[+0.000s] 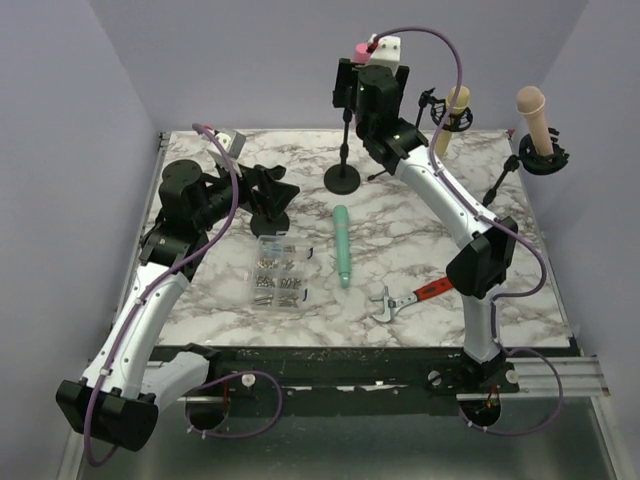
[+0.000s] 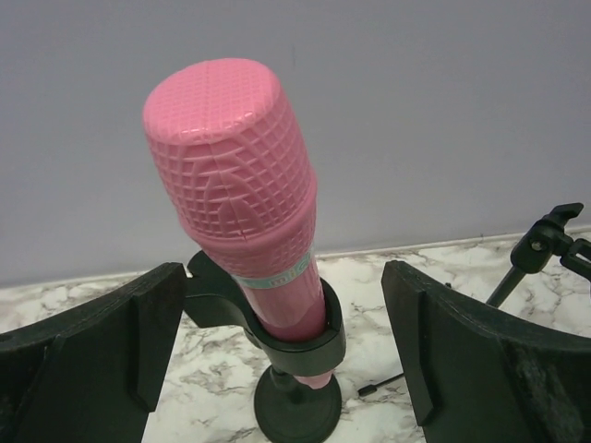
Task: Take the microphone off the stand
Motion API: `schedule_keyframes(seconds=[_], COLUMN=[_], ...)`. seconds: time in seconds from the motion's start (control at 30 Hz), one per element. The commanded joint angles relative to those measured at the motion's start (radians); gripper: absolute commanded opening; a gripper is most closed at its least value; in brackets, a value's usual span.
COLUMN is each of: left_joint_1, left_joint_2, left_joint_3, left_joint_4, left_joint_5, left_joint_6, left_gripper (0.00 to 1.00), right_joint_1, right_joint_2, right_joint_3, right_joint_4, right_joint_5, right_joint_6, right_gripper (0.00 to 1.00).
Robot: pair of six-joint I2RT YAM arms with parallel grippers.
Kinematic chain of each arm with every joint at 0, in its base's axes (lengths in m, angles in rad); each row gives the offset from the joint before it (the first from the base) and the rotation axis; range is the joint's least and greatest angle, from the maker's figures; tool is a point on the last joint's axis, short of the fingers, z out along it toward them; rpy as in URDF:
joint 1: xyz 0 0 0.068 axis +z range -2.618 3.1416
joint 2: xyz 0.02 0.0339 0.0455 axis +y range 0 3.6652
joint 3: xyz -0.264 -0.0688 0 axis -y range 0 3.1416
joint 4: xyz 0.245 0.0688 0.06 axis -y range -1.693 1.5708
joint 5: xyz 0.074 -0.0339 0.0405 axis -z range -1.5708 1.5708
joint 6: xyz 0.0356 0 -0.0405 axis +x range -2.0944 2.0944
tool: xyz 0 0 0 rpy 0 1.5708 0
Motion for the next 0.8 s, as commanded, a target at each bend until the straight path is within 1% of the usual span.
schedule_keyframes(seconds=[0.0,0.1,0.17,0.2,0.4,0.6,0.63,0.73,0.77], left_joint_1=[-0.005,-0.005,-0.005,-0.006,-0.006,-0.006,-0.005,-0.006,-0.006], left_joint_2=[0.005,-0.007,-0.007,-0.003,0.009,0.013,0.014,0.015,0.016], left_joint_3=[-0.006,-0.009,-0.015,-0.013,-0.010,-0.009,-0.010,-0.010,-0.010], left_joint_4=[0.005,0.006,0.011,0.008,0.012,0.005,0.006,0.007,0.009], left_joint_5=[0.016,0.006,0.000,0.001,0.027,0.013,0.013,0.018,0.022], left_joint_6=[0.006,0.014,0.015,0.014,0.014,0.031,0.031,0.033,0.032], left_gripper=[0.98,0.99,0.99,0.98,0.99,0.98,0.99,0.99,0.99], right_joint_1=[0.001,0.002,0.001,0.001,0.001,0.001,0.001,0.001,0.000], right_joint_2=[0.053,0.069,0.080,0.086,0.116,0.143,0.142,0.132,0.121], right_joint_3=[0.049,0.043,0.040,0.038,0.028,0.051,0.050,0.032,0.018], right_joint_4=[0.079,0.126,0.159,0.187,0.256,0.277,0.277,0.277,0.280], right_joint_5=[0.114,0.129,0.148,0.154,0.167,0.171,0.169,0.147,0.117], right_joint_6=[-0.053,-0.088,-0.113,-0.149,-0.189,-0.217,-0.217,-0.212,-0.206], right_gripper=[0.93,0.88,0.83,0.82,0.81,0.71,0.68,0.53,0.48])
